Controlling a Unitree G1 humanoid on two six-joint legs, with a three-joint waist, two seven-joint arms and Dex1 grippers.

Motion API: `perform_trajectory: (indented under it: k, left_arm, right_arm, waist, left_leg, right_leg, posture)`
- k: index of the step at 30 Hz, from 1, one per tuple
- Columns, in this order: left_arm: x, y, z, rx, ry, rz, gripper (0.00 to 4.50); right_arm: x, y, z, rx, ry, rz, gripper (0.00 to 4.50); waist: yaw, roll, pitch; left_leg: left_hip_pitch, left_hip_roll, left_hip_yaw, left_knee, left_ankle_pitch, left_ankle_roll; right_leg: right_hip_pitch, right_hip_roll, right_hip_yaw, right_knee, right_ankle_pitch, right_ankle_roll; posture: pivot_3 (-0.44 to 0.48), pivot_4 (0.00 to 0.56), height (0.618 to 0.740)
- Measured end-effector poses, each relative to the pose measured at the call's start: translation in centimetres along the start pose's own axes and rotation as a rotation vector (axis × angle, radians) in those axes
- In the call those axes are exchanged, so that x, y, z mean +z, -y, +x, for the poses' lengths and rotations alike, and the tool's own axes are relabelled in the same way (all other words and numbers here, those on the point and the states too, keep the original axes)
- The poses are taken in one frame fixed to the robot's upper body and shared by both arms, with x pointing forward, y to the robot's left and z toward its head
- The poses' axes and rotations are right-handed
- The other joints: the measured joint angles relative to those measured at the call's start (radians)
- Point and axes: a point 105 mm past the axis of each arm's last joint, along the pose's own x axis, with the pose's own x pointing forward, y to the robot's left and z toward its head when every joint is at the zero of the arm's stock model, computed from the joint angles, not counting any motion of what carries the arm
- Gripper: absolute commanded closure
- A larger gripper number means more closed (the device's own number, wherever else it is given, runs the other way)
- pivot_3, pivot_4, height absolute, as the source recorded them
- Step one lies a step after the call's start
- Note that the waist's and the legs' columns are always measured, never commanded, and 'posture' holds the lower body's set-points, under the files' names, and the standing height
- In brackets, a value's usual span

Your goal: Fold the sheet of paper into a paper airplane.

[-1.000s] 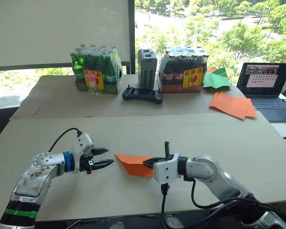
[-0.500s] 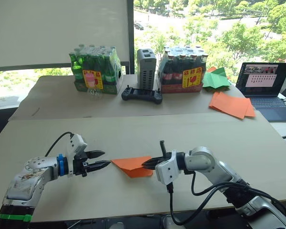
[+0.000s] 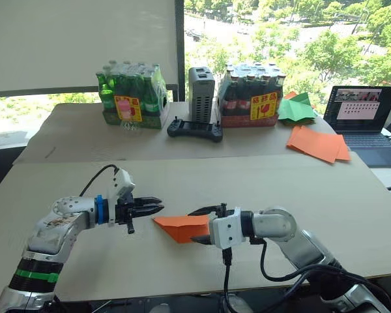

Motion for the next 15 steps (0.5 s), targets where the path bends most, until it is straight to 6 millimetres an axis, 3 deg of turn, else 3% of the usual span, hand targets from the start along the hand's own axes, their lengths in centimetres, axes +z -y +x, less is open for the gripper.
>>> perform_trajectory:
  k: [5, 8, 15]
  left_arm:
    - [-1.0, 0.6, 2.6, -0.073, -0.055, 0.04, 4.48]
    - [-2.3, 0.5, 3.0, -0.08, -0.102, 0.04, 4.48]
    - [-4.5, 0.1, 3.5, -0.088, -0.172, 0.124, 4.48]
  right_arm:
    - [1.5, 0.5, -1.4, -0.068, 0.021, 0.184, 1.52]
    - [2.2, 0.0, -1.8, -0.068, 0.019, 0.23, 1.52]
    - [1.8, -1.4, -2.5, -0.06, -0.045, 0.298, 1.52]
  waist:
    - [0.003, 0.0, 0.0]
    - [-0.001, 0.0, 0.0]
    - [0.003, 0.0, 0.0]
  left_leg:
    - [0.0, 0.0, 0.0, 0.0, 0.0, 0.0]
    - [0.0, 0.0, 0.0, 0.0, 0.0, 0.0]
    - [0.0, 0.0, 0.0, 0.001, 0.0, 0.0]
  right_leg:
    - [0.0, 0.0, 0.0, 0.0, 0.0, 0.0]
    - [0.0, 0.0, 0.0, 0.0, 0.0, 0.0]
    - [0.0, 0.0, 0.0, -0.001, 0.0, 0.0]
  posture:
    - [0.0, 0.15, 0.723]
    - [0.0, 0.15, 0.723]
    - [0.0, 0.15, 0.723]
